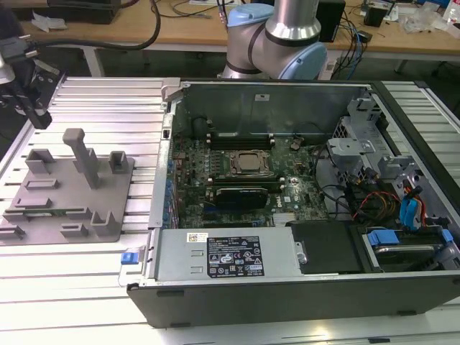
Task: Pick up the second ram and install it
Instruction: 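Reach for the second ram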
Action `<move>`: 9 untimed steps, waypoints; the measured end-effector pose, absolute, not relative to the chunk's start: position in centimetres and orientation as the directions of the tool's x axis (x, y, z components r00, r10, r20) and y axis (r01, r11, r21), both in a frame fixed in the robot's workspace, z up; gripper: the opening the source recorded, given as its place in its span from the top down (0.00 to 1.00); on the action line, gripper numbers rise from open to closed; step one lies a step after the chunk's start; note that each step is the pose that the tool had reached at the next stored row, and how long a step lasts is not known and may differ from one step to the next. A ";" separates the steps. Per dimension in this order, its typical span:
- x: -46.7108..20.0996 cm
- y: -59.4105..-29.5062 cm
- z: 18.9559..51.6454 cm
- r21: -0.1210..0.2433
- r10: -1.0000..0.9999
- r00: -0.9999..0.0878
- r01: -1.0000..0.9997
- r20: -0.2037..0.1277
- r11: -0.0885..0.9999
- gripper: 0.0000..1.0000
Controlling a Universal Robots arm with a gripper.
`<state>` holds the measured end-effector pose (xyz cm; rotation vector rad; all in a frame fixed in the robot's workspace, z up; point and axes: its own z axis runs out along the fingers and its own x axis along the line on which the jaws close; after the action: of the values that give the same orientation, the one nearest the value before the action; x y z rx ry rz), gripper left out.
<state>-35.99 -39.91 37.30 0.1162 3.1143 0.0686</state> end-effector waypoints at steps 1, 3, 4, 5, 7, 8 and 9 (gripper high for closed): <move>-36.2 -39.9 37.1 0.045 0.075 -0.997 0.074 -0.022 0.996 0.92; -36.4 -40.0 36.9 0.045 0.075 -0.997 0.074 -0.022 0.996 0.92; -36.6 -40.0 36.5 0.045 0.075 -0.997 0.074 -0.021 0.996 0.92; -36.8 -40.1 36.3 0.045 0.074 -0.997 0.073 -0.020 0.996 0.92; -37.0 -40.2 35.9 0.045 0.074 -0.997 0.073 -0.019 0.996 0.92; -37.1 -40.3 35.8 0.045 0.074 -0.997 0.073 -0.019 0.996 0.92; -37.3 -40.4 35.5 0.045 0.074 -0.997 0.073 -0.018 0.996 0.92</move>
<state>-37.28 -40.38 35.51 0.1147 3.1191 0.0687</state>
